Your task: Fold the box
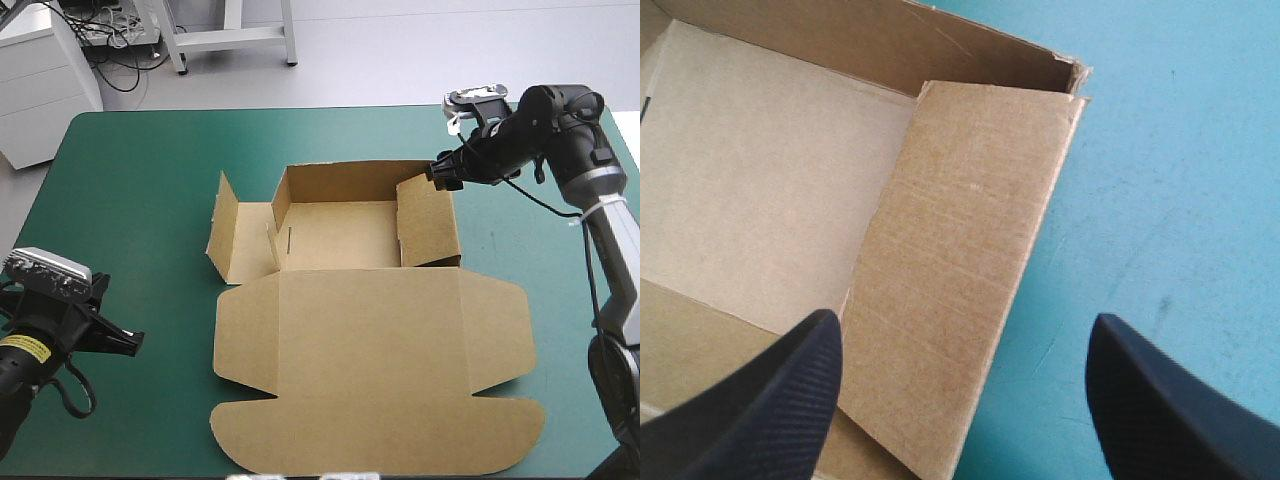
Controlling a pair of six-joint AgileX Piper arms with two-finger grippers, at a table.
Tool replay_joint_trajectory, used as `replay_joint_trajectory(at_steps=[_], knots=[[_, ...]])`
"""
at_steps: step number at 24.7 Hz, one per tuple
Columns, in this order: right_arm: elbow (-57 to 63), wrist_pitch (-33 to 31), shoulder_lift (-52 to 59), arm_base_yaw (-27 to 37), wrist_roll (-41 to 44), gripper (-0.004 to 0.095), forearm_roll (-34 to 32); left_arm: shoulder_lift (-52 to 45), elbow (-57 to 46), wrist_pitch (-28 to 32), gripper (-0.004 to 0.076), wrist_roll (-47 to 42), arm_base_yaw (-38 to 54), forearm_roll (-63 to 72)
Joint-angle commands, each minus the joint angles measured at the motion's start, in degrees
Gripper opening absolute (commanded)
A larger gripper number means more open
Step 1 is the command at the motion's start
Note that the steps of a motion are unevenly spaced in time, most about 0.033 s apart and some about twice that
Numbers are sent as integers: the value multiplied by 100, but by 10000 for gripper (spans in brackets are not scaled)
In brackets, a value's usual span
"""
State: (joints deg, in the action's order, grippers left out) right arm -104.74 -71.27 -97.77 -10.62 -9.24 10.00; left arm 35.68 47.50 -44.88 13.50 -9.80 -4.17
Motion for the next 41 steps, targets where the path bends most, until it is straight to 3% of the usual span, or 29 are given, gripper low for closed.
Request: replay_joint_trajectory(at_steps=[1,7,16,19,26,28,30,34,41], knots=[[-180,-18,483,10,-14,642,0,9,158,346,-6,-41,-17,-14],[-58,-18,541,10,-14,672,-250,9,158,346,-6,-41,-17,-14],[446,-18,-14,10,42,709,-50,9,158,346,-6,-41,-17,-14],[446,104,-521,10,30,709,274,9,158,346,-6,-41,-17,-14],[425,574,-1076,10,30,692,269,9,158,346,-6,-41,-17,24],[425,633,-1130,10,-7,642,269,9,158,333,-6,-41,-17,24],[425,640,-1163,10,-7,501,269,9,158,321,-6,-41,-17,24],[425,640,-1186,10,-50,-19,269,9,158,312,-6,-41,-17,24],[414,620,-1172,10,-78,-22,269,9,158,312,-6,-41,-17,33]])
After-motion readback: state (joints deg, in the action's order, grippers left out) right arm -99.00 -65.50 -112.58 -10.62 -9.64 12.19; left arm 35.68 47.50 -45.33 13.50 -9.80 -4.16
